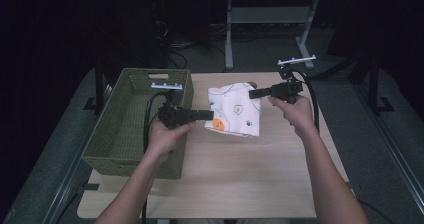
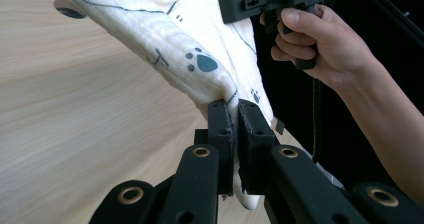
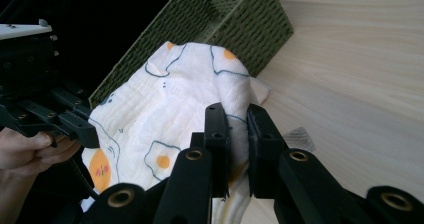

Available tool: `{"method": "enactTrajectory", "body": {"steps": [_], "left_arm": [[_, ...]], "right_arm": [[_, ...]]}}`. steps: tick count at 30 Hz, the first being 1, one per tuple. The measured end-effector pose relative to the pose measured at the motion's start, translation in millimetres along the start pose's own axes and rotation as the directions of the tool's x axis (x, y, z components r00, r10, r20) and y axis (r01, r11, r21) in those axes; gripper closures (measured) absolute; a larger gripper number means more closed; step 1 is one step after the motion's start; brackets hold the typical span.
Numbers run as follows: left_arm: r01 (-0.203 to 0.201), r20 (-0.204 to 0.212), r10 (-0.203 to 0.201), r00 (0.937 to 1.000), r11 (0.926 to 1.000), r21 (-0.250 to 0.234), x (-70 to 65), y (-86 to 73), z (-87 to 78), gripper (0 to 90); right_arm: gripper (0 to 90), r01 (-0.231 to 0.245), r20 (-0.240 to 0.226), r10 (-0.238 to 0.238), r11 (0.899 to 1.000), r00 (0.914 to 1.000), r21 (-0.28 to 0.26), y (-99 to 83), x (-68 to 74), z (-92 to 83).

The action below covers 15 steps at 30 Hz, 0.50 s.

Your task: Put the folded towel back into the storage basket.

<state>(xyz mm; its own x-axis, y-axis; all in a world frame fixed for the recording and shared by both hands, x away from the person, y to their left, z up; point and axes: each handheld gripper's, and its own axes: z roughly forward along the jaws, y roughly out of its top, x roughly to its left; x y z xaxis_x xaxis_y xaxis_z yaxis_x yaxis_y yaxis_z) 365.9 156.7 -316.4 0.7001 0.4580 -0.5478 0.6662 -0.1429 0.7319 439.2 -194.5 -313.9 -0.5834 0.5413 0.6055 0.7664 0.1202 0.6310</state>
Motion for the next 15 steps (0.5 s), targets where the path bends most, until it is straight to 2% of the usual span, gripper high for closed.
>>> {"method": "enactTrajectory", "body": {"steps": [7,15], "left_arm": [[0.008,0.009,-0.007,0.9999,0.9996,-0.026,5.8,3.6,-22.6,86.4],[0.017,0.007,-0.017,0.9998,0.9996,-0.023,14.5,2.5,-38.4,86.4]], "right_arm": [[81.1,0.019,-0.013,-0.019,1.000,0.9997,0.006,14.2,16.4,14.0],[81.1,0.033,-0.024,-0.033,0.999,0.9992,0.006,23.8,26.8,27.8]]}}
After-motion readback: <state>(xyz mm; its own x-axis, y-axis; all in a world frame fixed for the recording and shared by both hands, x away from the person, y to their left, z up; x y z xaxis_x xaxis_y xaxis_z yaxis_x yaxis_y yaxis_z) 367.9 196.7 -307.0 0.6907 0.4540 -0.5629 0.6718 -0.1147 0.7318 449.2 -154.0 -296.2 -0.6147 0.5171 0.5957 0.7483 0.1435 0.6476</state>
